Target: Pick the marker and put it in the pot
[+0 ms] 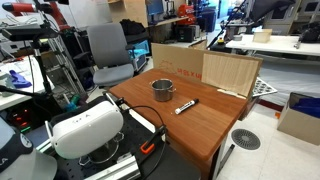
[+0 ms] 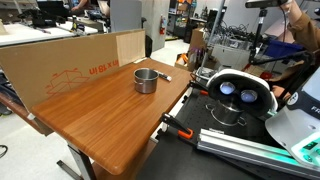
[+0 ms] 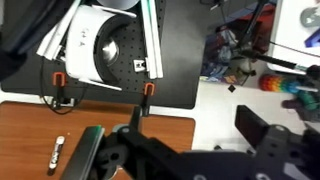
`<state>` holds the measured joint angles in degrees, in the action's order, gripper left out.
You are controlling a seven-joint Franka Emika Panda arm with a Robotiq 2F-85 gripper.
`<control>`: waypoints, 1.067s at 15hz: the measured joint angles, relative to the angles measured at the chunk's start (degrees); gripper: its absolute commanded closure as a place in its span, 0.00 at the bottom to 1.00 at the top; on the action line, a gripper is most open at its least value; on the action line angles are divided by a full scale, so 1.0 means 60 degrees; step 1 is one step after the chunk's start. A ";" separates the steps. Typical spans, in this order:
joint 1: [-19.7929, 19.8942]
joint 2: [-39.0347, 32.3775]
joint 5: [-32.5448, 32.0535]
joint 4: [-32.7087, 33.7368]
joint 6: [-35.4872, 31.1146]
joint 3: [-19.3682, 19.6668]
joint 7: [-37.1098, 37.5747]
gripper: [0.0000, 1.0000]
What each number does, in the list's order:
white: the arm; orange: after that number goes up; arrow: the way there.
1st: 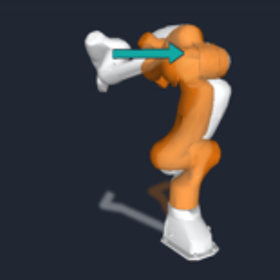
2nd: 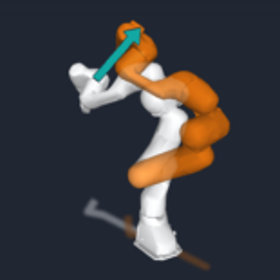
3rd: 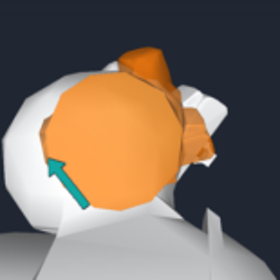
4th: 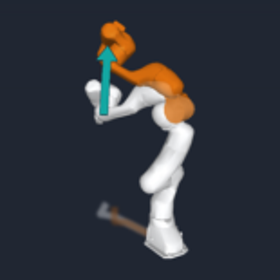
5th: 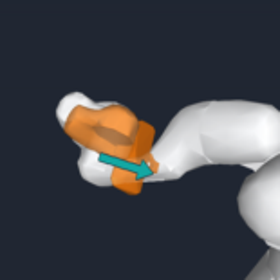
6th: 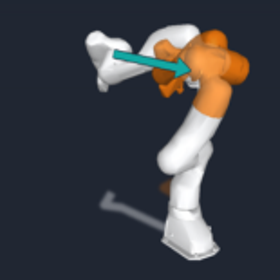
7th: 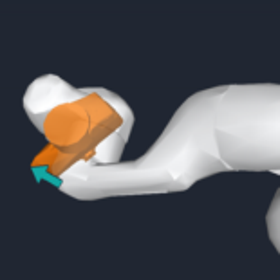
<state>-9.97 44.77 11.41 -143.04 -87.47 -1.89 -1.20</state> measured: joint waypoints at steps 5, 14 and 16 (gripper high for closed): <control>0.0000 0.0000 0.0000 0.0000 0.0000 0.0000 0.0000 0.00; 0.0343 -0.0035 -0.0061 -0.0218 -0.1309 -0.0333 0.0023 0.00; 0.0494 -0.0125 -0.0120 -0.0329 -0.1619 -0.0314 0.0021 0.00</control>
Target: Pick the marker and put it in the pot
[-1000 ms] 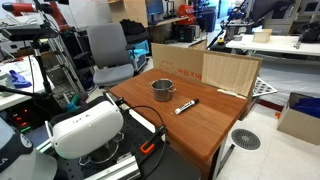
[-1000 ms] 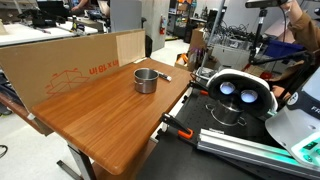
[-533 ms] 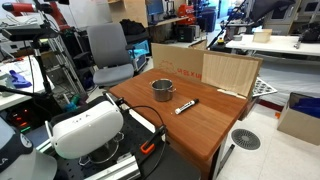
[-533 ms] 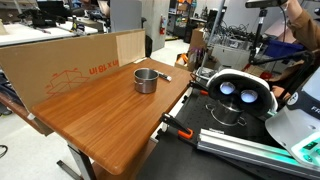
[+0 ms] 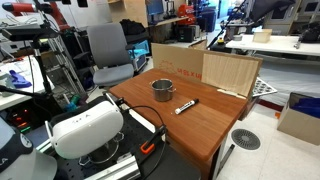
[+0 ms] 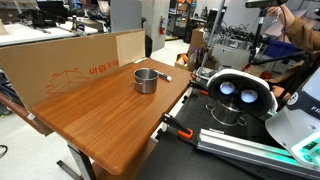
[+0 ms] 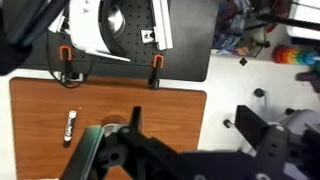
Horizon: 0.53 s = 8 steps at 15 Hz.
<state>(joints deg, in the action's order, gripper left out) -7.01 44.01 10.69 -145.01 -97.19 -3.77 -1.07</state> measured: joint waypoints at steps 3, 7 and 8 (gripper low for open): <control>0.0323 -0.0226 -0.0148 -0.0130 -0.0411 0.0095 -0.0010 0.00; 0.0864 -0.0566 -0.0585 -0.0282 -0.1586 0.0298 -0.0014 0.00; 0.0966 -0.0660 -0.0680 -0.0335 -0.1877 0.0369 -0.0015 0.00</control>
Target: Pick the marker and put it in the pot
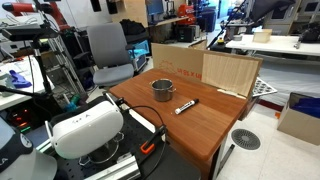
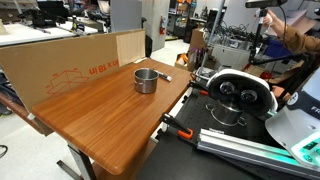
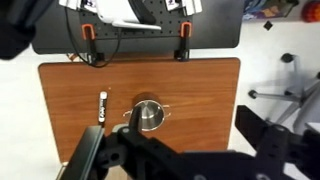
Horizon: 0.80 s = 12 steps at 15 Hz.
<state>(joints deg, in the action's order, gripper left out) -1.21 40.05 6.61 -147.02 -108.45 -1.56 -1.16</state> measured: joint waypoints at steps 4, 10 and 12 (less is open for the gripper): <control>0.0275 -0.0666 -0.0181 -0.0065 -0.0814 0.0405 -0.0070 0.00; 0.0614 -0.2167 -0.0509 0.0024 -0.2442 0.0751 -0.0100 0.00; 0.0644 -0.2741 -0.0502 0.0121 -0.2989 0.0914 -0.0181 0.00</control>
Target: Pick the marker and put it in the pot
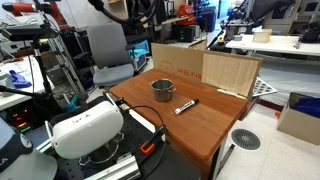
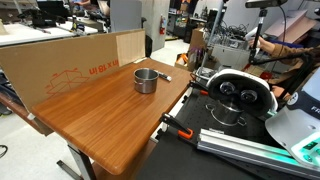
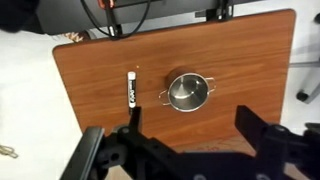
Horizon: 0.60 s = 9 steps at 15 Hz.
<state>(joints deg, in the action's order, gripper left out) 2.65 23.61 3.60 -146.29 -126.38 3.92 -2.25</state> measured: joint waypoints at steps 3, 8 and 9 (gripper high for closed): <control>0.0006 -0.1069 0.0017 0.0277 -0.0617 0.0238 -0.0171 0.00; 0.0060 -0.2619 0.0036 0.0975 -0.1312 0.0491 -0.0438 0.00; 0.0075 -0.2866 0.0068 0.1105 -0.1379 0.0540 -0.0506 0.00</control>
<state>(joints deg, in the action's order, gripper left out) 3.11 6.41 4.02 -139.66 -134.66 7.16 -5.28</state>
